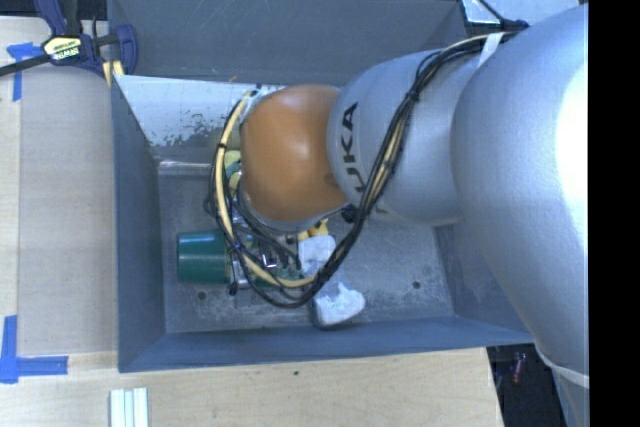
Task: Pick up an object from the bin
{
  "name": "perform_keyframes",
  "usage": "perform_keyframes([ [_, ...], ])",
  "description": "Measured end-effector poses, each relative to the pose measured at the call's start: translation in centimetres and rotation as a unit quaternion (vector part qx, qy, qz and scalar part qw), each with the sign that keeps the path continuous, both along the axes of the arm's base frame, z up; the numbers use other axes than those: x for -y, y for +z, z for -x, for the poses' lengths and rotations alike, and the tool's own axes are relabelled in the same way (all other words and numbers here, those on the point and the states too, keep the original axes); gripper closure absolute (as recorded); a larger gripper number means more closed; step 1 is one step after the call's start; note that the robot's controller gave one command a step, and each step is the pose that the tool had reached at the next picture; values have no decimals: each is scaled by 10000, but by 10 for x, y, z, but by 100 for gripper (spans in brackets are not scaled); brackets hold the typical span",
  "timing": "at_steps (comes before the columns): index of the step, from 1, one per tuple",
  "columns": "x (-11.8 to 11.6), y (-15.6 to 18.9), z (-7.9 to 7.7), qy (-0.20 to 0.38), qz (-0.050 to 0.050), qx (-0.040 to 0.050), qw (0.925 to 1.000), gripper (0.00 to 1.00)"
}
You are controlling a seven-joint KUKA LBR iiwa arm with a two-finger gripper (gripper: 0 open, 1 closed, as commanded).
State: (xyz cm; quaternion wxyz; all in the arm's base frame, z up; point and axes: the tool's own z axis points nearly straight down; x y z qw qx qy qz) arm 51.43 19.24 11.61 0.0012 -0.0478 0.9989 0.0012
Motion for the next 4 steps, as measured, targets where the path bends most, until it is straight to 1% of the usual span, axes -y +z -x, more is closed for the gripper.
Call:
perform_keyframes([
  [1, 9, -48, 1, -151, -6, 29, 9999, 0],
  [2, 13, -46, 8, -203, -24, 51, 9998, 100],
  [4, 14, -45, 7, -207, -26, 53, 9998, 100],
])
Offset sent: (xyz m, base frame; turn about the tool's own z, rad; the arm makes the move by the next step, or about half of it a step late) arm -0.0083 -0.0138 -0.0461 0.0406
